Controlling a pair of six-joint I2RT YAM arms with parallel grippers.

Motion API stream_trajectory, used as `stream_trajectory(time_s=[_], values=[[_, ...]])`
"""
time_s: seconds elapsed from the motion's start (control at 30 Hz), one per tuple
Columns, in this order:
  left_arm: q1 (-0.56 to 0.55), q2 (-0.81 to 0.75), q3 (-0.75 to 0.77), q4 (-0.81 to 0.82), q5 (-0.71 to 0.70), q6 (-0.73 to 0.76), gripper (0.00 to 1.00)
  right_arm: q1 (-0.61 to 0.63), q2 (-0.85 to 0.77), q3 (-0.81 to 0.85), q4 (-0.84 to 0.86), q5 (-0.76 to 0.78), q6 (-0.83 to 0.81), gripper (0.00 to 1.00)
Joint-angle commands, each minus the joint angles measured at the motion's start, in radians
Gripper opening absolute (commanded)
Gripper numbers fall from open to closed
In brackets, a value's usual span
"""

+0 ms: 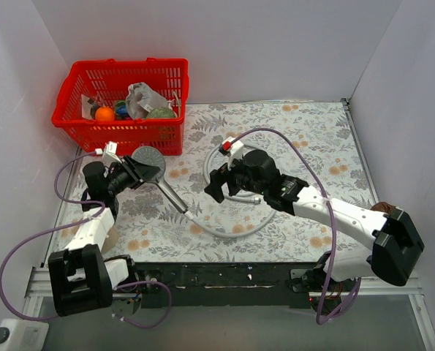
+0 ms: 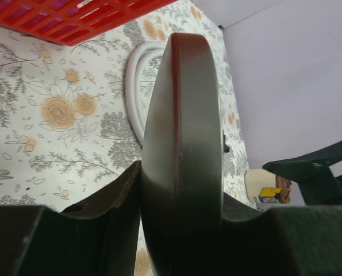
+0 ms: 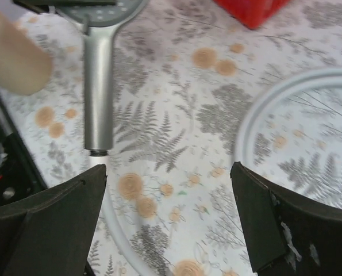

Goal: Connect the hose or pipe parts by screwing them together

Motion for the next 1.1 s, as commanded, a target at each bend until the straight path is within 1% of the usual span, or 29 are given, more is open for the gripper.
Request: stream_trajectory(time_s=[0.0, 0.07, 0.1, 0.13, 0.17, 0.2, 0.27, 0.3, 0.33, 0.37, 0.5, 0.57, 0.63, 0.73, 0.83, 0.87, 0.97, 1.07], values=[[-0.002, 0.027, 0.075, -0.182, -0.021, 0.170, 0.35, -0.004, -0.073, -0.024, -0.176, 0.363, 0.031, 0.97], [-0.005, 0.018, 0.063, -0.188, -0.051, 0.239, 0.40, -0.004, -0.099, -0.065, -0.202, 0.403, 0.083, 0.97], [-0.010, 0.007, 0.058, -0.186, -0.064, 0.262, 0.41, -0.004, -0.107, -0.076, -0.222, 0.449, 0.112, 0.97], [-0.016, 0.004, 0.055, -0.186, -0.072, 0.317, 0.41, -0.004, -0.123, -0.090, -0.253, 0.463, 0.131, 0.97], [-0.027, -0.001, 0.048, -0.186, -0.086, 0.337, 0.41, -0.004, -0.133, -0.114, -0.267, 0.478, 0.149, 0.98], [-0.031, 0.001, 0.046, -0.186, -0.104, 0.357, 0.44, -0.004, -0.142, -0.130, -0.279, 0.503, 0.198, 0.98], [-0.039, 0.021, 0.052, -0.186, -0.104, 0.400, 0.49, -0.004, -0.172, -0.154, -0.288, 0.509, 0.223, 0.98], [-0.042, 0.033, 0.057, -0.186, -0.091, 0.409, 0.52, -0.002, -0.182, -0.177, -0.293, 0.526, 0.247, 0.98], [-0.044, 0.054, 0.063, -0.197, -0.085, 0.419, 0.61, -0.004, -0.195, -0.182, -0.302, 0.537, 0.256, 0.98], [-0.045, 0.068, 0.072, -0.203, -0.080, 0.428, 0.64, -0.004, -0.200, -0.185, -0.320, 0.549, 0.263, 0.98], [-0.047, 0.096, 0.078, -0.223, -0.104, 0.413, 0.68, -0.005, -0.214, -0.174, -0.354, 0.574, 0.261, 0.98], [-0.047, 0.102, 0.072, -0.229, -0.104, 0.410, 0.67, -0.005, -0.225, -0.165, -0.356, 0.575, 0.260, 0.98], [-0.047, 0.098, 0.031, -0.197, -0.091, 0.379, 0.66, -0.008, -0.234, -0.159, -0.356, 0.572, 0.261, 0.98], [-0.047, 0.101, -0.015, -0.153, -0.065, 0.357, 0.68, -0.012, -0.232, -0.153, -0.356, 0.567, 0.267, 0.98], [-0.047, 0.127, -0.016, -0.151, -0.066, 0.370, 0.83, -0.012, -0.231, -0.159, -0.353, 0.561, 0.278, 0.98], [-0.047, 0.131, -0.009, -0.162, -0.083, 0.377, 0.86, -0.012, -0.231, -0.159, -0.351, 0.558, 0.283, 0.98], [-0.045, 0.130, 0.033, -0.224, -0.115, 0.411, 0.87, -0.013, -0.231, -0.159, -0.346, 0.560, 0.283, 0.98], [-0.047, 0.110, 0.090, -0.323, -0.169, 0.446, 0.96, -0.016, -0.222, -0.141, -0.362, 0.577, 0.284, 0.98]])
